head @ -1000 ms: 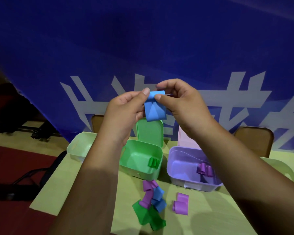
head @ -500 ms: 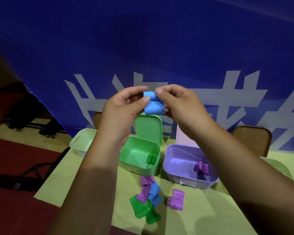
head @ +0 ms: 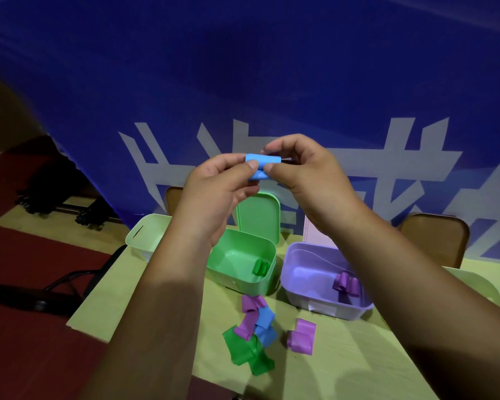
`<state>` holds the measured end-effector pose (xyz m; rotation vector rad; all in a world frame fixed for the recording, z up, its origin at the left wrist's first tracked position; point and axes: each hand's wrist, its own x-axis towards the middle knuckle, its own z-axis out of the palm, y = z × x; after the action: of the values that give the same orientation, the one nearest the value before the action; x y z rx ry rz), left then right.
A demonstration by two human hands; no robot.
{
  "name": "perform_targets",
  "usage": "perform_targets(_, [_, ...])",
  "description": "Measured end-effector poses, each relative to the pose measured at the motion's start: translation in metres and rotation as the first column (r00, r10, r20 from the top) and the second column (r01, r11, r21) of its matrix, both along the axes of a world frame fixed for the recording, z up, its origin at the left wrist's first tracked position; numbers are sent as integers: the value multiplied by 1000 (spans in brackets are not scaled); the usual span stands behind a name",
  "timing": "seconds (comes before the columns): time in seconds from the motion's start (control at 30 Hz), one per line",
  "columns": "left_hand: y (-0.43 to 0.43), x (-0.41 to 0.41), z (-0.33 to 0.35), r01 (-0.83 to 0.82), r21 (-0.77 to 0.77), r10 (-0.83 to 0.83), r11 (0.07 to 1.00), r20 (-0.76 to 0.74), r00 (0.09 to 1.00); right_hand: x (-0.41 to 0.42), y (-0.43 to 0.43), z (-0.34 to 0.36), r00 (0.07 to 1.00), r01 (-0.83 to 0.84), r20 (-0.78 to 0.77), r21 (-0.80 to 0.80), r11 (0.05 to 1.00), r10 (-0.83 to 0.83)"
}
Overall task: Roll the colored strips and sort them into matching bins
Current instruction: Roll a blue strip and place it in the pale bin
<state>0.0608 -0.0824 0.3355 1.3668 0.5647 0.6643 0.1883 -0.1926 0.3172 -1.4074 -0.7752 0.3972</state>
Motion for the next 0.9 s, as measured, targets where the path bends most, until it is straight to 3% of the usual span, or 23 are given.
perform_targets(0.23, [19,-9,2,42,48,-44,998,34,998,-6,14,3,994,-94,-63,-41,995,91])
perform_targets(0.43, [43,-14,-12,10,9,-10,1000,38,999,-14,35,-4,992,-117,41,-127,985,123])
perform_targets(0.67, [94,-22,-32,32,-256,0,966,125,992,-32,90,-19,995,-14,94,-134,991,26])
perform_targets(0.9, [174,-46,-48,57,-365,-2,929,150,989,-62,170,-35,992,35,123,-152,988,-16])
